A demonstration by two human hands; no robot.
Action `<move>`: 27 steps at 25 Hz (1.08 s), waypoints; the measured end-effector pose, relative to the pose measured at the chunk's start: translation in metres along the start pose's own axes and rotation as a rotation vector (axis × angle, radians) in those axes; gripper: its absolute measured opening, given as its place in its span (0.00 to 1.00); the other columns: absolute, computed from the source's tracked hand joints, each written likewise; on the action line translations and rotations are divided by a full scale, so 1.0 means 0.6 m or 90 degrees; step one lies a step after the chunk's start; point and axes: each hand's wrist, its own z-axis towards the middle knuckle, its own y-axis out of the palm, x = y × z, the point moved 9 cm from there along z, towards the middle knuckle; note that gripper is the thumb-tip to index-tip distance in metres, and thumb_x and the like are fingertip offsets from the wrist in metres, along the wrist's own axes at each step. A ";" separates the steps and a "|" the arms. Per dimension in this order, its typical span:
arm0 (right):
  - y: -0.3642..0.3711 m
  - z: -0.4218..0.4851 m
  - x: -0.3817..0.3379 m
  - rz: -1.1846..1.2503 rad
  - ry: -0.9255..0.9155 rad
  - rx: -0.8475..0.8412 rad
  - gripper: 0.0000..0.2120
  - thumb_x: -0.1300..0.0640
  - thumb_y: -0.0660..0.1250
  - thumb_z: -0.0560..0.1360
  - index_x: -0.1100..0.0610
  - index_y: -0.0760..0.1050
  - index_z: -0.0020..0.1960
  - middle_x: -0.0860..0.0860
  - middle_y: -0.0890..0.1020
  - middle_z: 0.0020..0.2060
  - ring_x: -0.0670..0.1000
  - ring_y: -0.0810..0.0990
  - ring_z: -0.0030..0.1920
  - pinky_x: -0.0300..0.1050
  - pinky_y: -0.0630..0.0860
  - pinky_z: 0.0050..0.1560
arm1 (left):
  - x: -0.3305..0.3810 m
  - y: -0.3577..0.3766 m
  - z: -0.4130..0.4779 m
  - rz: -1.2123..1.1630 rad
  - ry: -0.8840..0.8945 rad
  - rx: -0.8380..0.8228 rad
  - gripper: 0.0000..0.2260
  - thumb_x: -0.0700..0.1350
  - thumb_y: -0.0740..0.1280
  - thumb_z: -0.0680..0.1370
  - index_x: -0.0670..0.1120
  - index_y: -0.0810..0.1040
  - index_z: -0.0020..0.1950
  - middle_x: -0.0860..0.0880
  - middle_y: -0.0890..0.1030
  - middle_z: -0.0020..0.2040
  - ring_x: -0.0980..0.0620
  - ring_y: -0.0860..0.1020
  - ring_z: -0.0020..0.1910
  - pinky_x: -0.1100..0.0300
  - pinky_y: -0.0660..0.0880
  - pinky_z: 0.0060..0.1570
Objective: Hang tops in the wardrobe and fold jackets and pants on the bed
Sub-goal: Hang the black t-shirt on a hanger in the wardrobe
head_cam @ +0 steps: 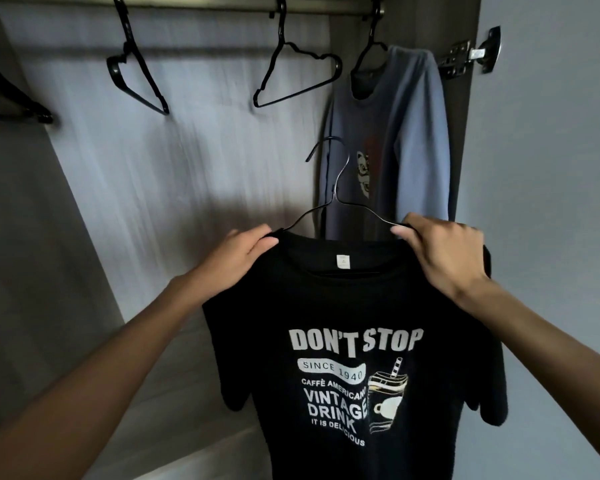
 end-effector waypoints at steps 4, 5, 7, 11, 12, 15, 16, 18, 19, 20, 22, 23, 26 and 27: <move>0.025 0.003 0.029 0.239 0.053 -0.239 0.18 0.34 0.60 0.76 0.44 0.75 0.58 0.45 0.82 0.47 0.52 0.79 0.50 0.49 0.73 0.53 | -0.015 -0.017 0.003 0.112 0.002 0.119 0.16 0.58 0.57 0.82 0.46 0.75 0.50 0.44 0.81 0.40 0.41 0.80 0.43 0.51 0.72 0.41; 0.027 -0.002 0.039 0.282 0.059 -0.269 0.18 0.36 0.61 0.76 0.44 0.75 0.60 0.44 0.82 0.50 0.49 0.79 0.52 0.49 0.74 0.57 | -0.023 -0.020 0.001 0.112 -0.002 0.128 0.18 0.60 0.56 0.81 0.47 0.75 0.49 0.45 0.81 0.39 0.40 0.80 0.43 0.51 0.72 0.40; 0.030 -0.011 0.062 0.341 0.077 -0.296 0.11 0.43 0.63 0.78 0.46 0.77 0.57 0.43 0.82 0.47 0.48 0.79 0.50 0.41 0.73 0.54 | -0.026 -0.028 0.003 0.118 -0.010 0.141 0.19 0.61 0.53 0.79 0.47 0.74 0.49 0.45 0.81 0.39 0.40 0.80 0.43 0.51 0.72 0.40; -0.001 -0.008 0.064 0.318 0.054 -0.212 0.08 0.49 0.62 0.80 0.47 0.72 0.43 0.43 0.77 0.34 0.49 0.75 0.40 0.36 0.68 0.39 | -0.026 -0.042 0.017 0.100 -0.016 0.150 0.16 0.59 0.56 0.81 0.48 0.73 0.49 0.46 0.80 0.39 0.40 0.79 0.42 0.51 0.72 0.41; -0.014 -0.001 0.059 0.284 0.033 -0.183 0.08 0.47 0.61 0.81 0.47 0.71 0.44 0.43 0.77 0.36 0.50 0.75 0.41 0.39 0.69 0.40 | -0.024 -0.047 0.025 0.084 -0.019 0.150 0.15 0.57 0.57 0.82 0.47 0.73 0.49 0.45 0.80 0.38 0.41 0.79 0.42 0.51 0.72 0.41; -0.046 0.018 0.039 0.186 -0.045 -0.225 0.14 0.38 0.56 0.78 0.46 0.68 0.43 0.45 0.76 0.37 0.52 0.77 0.43 0.50 0.72 0.45 | -0.012 -0.059 0.045 0.035 -0.033 0.159 0.13 0.56 0.59 0.82 0.48 0.74 0.47 0.45 0.79 0.38 0.44 0.78 0.41 0.52 0.71 0.43; -0.059 0.024 0.038 0.177 -0.057 -0.253 0.17 0.34 0.54 0.76 0.46 0.67 0.40 0.45 0.75 0.35 0.54 0.78 0.43 0.52 0.73 0.45 | -0.002 -0.064 0.052 0.019 -0.028 0.167 0.14 0.56 0.60 0.82 0.47 0.74 0.47 0.45 0.79 0.37 0.44 0.78 0.41 0.51 0.71 0.44; -0.094 0.041 0.052 0.142 -0.058 -0.226 0.19 0.32 0.52 0.75 0.46 0.66 0.38 0.48 0.78 0.35 0.60 0.79 0.45 0.53 0.73 0.46 | 0.025 -0.071 0.075 -0.026 -0.016 0.162 0.14 0.56 0.61 0.81 0.46 0.73 0.44 0.46 0.78 0.36 0.45 0.77 0.40 0.50 0.72 0.45; -0.116 0.051 0.061 0.106 -0.049 -0.180 0.18 0.34 0.53 0.77 0.47 0.67 0.40 0.52 0.81 0.39 0.62 0.79 0.48 0.53 0.72 0.46 | 0.038 -0.077 0.088 -0.046 -0.016 0.161 0.14 0.56 0.61 0.81 0.47 0.73 0.43 0.47 0.77 0.35 0.46 0.77 0.39 0.51 0.72 0.45; -0.138 0.061 0.070 0.066 -0.038 -0.126 0.18 0.36 0.53 0.78 0.49 0.69 0.42 0.55 0.82 0.42 0.63 0.79 0.49 0.53 0.72 0.47 | 0.053 -0.085 0.104 -0.060 -0.010 0.170 0.14 0.56 0.62 0.80 0.47 0.73 0.42 0.48 0.77 0.34 0.47 0.77 0.39 0.51 0.72 0.44; -0.180 0.078 0.084 0.019 -0.033 -0.054 0.18 0.37 0.54 0.79 0.50 0.70 0.43 0.57 0.83 0.44 0.64 0.80 0.50 0.53 0.72 0.48 | 0.090 -0.106 0.134 -0.092 -0.002 0.215 0.12 0.55 0.63 0.80 0.48 0.76 0.43 0.51 0.79 0.36 0.49 0.78 0.41 0.51 0.73 0.46; -0.198 0.086 0.091 0.013 -0.026 -0.039 0.18 0.38 0.54 0.79 0.50 0.70 0.42 0.57 0.83 0.43 0.64 0.80 0.49 0.53 0.72 0.47 | 0.111 -0.117 0.146 -0.123 0.008 0.253 0.10 0.53 0.65 0.80 0.49 0.79 0.45 0.53 0.81 0.40 0.50 0.79 0.44 0.52 0.73 0.49; -0.255 0.113 0.125 -0.008 0.020 0.000 0.20 0.40 0.57 0.80 0.54 0.74 0.41 0.57 0.82 0.40 0.64 0.80 0.48 0.53 0.72 0.46 | 0.177 -0.147 0.156 -0.141 0.068 0.410 0.05 0.47 0.67 0.79 0.49 0.78 0.54 0.58 0.78 0.51 0.53 0.76 0.54 0.53 0.71 0.57; -0.271 0.121 0.134 -0.020 0.032 0.012 0.20 0.40 0.57 0.80 0.55 0.75 0.42 0.58 0.83 0.40 0.64 0.80 0.48 0.53 0.73 0.46 | 0.186 -0.148 0.158 -0.150 0.075 0.436 0.05 0.46 0.67 0.79 0.49 0.77 0.54 0.57 0.77 0.51 0.53 0.75 0.54 0.53 0.71 0.57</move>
